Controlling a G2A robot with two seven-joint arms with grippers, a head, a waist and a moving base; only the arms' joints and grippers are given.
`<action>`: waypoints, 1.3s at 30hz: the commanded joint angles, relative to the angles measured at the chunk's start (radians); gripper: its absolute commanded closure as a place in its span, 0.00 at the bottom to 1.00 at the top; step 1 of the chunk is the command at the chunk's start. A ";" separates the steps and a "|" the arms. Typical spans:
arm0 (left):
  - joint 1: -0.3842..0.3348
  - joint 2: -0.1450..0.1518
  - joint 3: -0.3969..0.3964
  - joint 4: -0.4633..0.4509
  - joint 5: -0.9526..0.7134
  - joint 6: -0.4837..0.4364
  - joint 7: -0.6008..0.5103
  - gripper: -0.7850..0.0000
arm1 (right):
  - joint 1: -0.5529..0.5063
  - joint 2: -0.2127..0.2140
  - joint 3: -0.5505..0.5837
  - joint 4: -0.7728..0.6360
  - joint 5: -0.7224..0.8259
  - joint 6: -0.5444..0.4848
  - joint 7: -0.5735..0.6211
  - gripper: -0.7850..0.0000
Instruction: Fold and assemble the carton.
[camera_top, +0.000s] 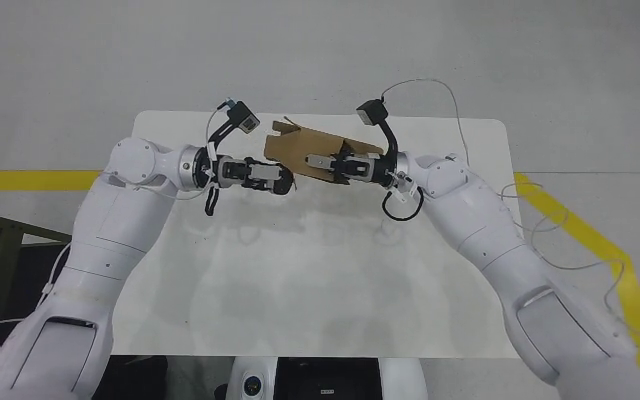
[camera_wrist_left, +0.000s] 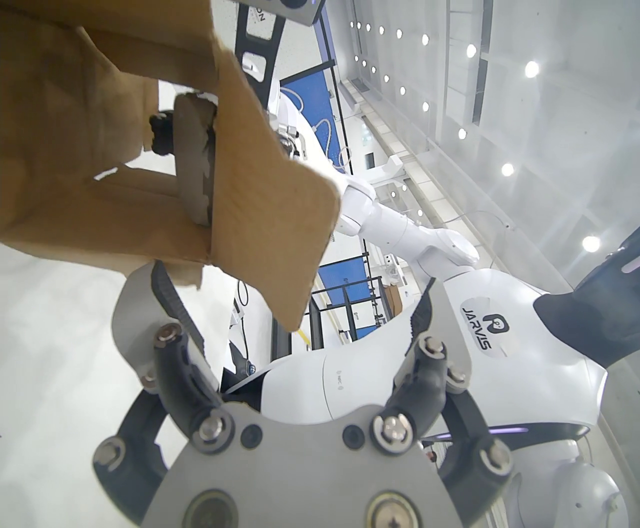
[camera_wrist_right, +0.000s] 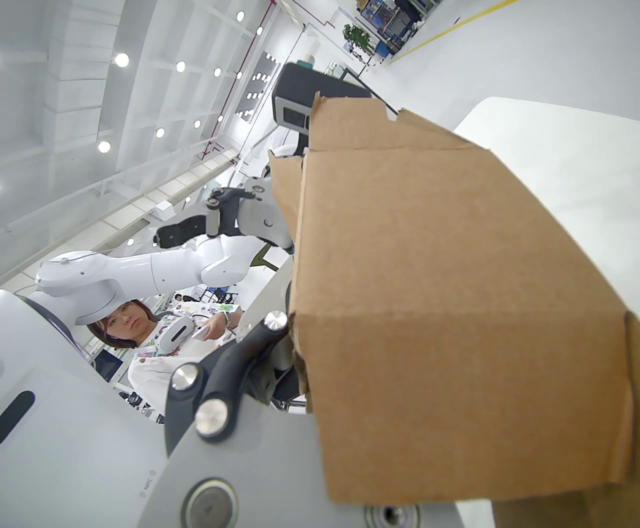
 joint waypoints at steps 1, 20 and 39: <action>-0.003 0.003 -0.011 0.005 0.003 -0.005 0.006 0.00 | -0.015 0.009 0.012 -0.008 0.007 0.006 0.006 1.00; -0.023 0.024 -0.043 0.104 0.300 -0.125 0.174 0.00 | -0.146 0.120 0.139 -0.225 0.060 0.105 0.105 1.00; -0.009 0.014 0.036 0.065 0.530 -0.187 0.310 0.00 | -0.173 0.145 0.112 -0.274 0.094 0.093 0.093 1.00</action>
